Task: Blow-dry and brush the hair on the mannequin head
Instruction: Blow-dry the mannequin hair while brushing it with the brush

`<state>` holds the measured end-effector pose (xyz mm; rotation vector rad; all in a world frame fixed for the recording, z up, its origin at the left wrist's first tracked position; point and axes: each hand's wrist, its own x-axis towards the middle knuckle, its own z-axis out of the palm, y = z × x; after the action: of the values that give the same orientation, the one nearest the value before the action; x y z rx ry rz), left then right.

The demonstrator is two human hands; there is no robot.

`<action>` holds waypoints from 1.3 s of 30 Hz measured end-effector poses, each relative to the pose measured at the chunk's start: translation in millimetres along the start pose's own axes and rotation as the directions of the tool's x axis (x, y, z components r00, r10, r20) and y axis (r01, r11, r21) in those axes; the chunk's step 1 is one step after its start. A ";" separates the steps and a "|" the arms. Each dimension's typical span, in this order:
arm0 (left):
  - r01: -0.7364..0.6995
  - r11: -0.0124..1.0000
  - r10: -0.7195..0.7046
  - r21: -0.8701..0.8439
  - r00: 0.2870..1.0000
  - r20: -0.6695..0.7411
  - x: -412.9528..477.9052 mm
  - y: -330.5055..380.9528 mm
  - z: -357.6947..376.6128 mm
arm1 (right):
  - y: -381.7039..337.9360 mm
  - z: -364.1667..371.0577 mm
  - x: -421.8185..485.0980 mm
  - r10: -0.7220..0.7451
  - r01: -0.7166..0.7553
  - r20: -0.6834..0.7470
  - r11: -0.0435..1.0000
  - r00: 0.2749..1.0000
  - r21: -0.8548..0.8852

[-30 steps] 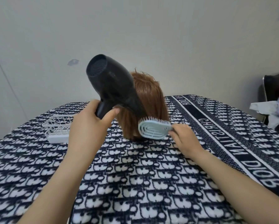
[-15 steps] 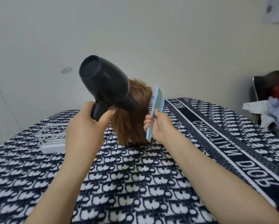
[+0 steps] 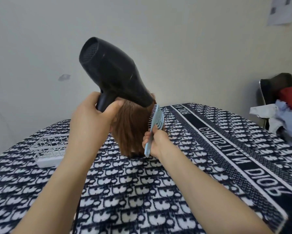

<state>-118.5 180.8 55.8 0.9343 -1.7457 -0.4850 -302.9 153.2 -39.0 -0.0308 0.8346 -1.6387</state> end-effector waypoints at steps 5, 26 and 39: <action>-0.057 0.993 0.060 0.108 0.998 -0.020 5.6 6.7 11.1 | 5.1 -11.1 2.7 0.041 -0.041 -0.013 0.999 0.999 -0.019; -0.080 0.985 0.075 0.153 0.996 0.041 7.0 8.2 23.2 | 15.6 -42.3 24.6 0.097 -0.098 -0.044 0.994 0.994 -0.041; -0.089 0.986 0.081 0.138 0.995 0.066 3.6 8.0 29.9 | 5.4 -58.8 19.5 0.210 -0.211 0.047 0.977 0.976 0.012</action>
<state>-149.5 179.5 52.6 0.9476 -1.8861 -0.3411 -330.3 165.4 -93.4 0.0315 0.7622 -1.4399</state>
